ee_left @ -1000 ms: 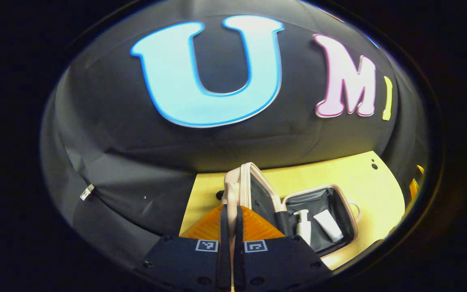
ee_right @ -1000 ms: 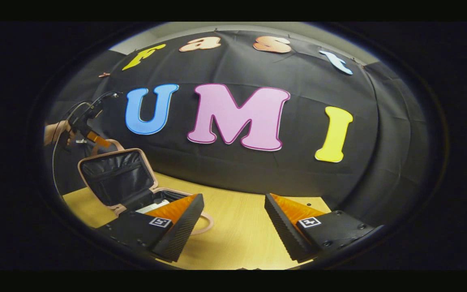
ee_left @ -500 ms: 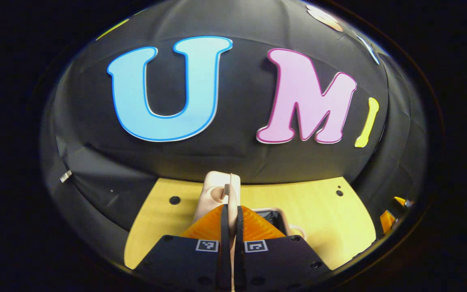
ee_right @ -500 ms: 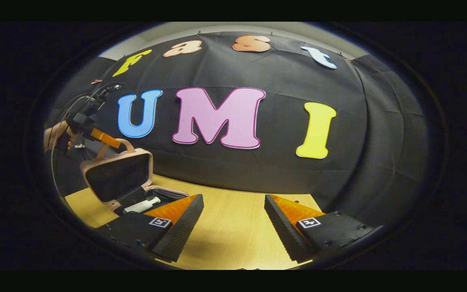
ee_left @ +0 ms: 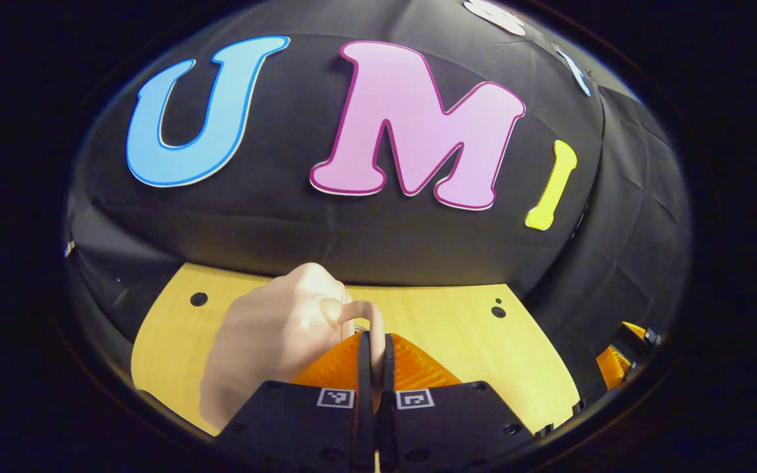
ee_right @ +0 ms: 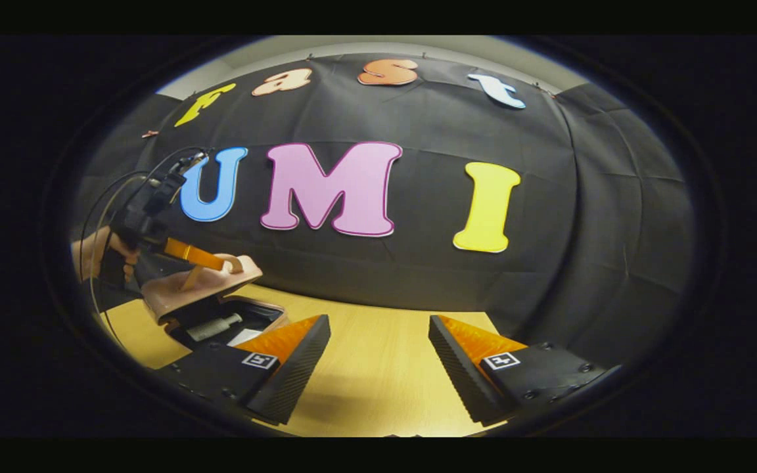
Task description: First open the suitcase, pack the skin care products into it, and then close the suitcase.
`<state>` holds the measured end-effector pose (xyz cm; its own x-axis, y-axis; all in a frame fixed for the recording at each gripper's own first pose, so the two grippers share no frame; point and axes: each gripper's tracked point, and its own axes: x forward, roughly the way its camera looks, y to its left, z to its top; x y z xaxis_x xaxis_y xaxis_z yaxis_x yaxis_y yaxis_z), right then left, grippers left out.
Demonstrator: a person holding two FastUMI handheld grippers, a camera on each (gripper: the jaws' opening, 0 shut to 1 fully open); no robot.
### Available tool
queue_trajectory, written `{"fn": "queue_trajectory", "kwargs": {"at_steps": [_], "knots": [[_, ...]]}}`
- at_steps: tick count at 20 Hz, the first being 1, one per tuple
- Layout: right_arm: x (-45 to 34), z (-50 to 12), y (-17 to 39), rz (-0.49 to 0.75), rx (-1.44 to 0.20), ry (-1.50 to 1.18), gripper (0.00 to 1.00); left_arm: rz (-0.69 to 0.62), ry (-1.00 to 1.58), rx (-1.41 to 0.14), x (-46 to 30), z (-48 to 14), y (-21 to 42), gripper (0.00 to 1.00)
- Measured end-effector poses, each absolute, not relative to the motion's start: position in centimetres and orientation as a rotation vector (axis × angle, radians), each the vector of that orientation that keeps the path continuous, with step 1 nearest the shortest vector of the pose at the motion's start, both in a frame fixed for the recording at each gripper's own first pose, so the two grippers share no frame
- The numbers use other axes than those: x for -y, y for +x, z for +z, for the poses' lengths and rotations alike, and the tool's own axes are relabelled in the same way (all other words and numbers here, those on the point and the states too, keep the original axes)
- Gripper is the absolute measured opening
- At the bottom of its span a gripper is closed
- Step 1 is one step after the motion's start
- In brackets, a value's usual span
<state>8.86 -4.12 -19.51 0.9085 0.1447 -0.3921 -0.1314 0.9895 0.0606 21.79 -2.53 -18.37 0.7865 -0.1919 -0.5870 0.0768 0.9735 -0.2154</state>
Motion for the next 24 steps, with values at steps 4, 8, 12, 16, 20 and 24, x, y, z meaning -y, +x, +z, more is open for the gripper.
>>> {"fn": "queue_trajectory", "kwargs": {"at_steps": [4,8,12,16,20,24], "knots": [[4.8,-21.2,8.5,0.149,-0.424,0.02,0.97,-0.209,-0.18,-0.709,7.6,-25.5,21.2,0.09],[5.8,-22.3,8.1,0.165,-0.43,0.012,0.97,-0.247,-0.165,-0.766,10.4,-31.0,20.0,0.09],[7.5,-22.3,7.6,0.137,-0.43,0.021,0.97,-0.274,-0.211,-0.661,12.2,-28.7,19.1,0.39],[8.1,-19.7,6.5,0.092,-0.408,0.063,0.97,-0.261,-0.151,-0.467,12.6,-21.4,17.2,0.98],[7.0,-14.5,4.5,0.086,-0.364,0.089,0.97,-0.165,-0.037,-0.258,10.6,-10.8,12.6,0.97],[4.9,-7.3,1.7,0.068,-0.267,0.106,0.94,-0.044,0.03,-0.05,8.2,-1.4,6.6,0.96]]}}
